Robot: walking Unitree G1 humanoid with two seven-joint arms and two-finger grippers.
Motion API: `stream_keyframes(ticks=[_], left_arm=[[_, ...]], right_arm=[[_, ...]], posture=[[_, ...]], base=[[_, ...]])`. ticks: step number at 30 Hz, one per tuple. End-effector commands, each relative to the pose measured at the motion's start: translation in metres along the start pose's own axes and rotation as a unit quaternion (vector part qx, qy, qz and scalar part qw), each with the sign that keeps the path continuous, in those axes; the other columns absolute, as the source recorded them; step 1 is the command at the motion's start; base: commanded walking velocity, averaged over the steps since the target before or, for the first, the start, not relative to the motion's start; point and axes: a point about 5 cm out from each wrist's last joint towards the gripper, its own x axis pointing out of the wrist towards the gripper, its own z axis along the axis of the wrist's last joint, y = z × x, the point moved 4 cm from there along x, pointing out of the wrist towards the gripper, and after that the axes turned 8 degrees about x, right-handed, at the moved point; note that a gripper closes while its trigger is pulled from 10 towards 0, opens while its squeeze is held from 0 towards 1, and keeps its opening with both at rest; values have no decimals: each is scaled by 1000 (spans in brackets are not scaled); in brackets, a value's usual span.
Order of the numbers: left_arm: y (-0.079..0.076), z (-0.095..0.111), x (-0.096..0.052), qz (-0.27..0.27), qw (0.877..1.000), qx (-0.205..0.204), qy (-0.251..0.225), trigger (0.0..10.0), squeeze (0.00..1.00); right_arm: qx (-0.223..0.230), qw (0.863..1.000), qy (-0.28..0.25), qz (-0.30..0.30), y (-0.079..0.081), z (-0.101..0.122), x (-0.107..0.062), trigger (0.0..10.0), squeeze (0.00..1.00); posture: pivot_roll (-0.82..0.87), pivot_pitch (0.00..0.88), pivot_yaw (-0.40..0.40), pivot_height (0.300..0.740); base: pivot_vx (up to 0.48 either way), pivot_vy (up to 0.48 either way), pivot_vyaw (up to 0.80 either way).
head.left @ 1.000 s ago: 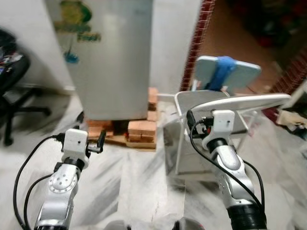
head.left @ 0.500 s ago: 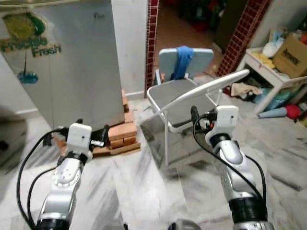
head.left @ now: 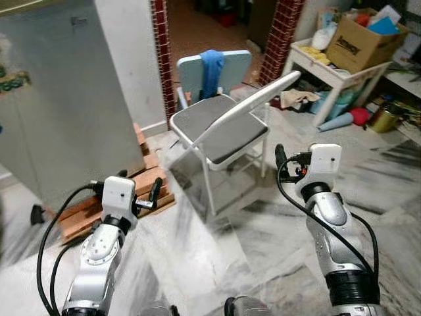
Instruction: Restocking fridge
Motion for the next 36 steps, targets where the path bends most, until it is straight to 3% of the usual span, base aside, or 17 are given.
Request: stream_keyframes(ticks=[1,7,28,31,36], left_arm=[[-4,7,2,-9,1000,0,-14,10000,0],[-2,7,5,0,1000,-2,-11,10000,0],[-2,4,7,4,1000,-4,-13,10000,0],[3,0,3,16,1000,-16,-1,10000,0],[13,-6,0,27,1000,0,11,10000,0]], right_arm=[[-2,1000,-4,4,1,2,-1,10000,0],[-2,1000,-4,8,3,3,2,10000,0],[-6,1000,-7,-3,0,3,1,10000,0],[-4,1000,-6,-3,1,2,-1,10000,0],[-1,1000,-4,-12,-1,0,-2,10000,0]], posture=[[45,0,-9,740],[45,0,-12,740],[37,0,-17,740],[33,0,-18,740],[36,0,-16,740]], base=[[480,0,-800],[385,0,-800],[0,0,-800],[0,0,-800],[0,0,-800]])
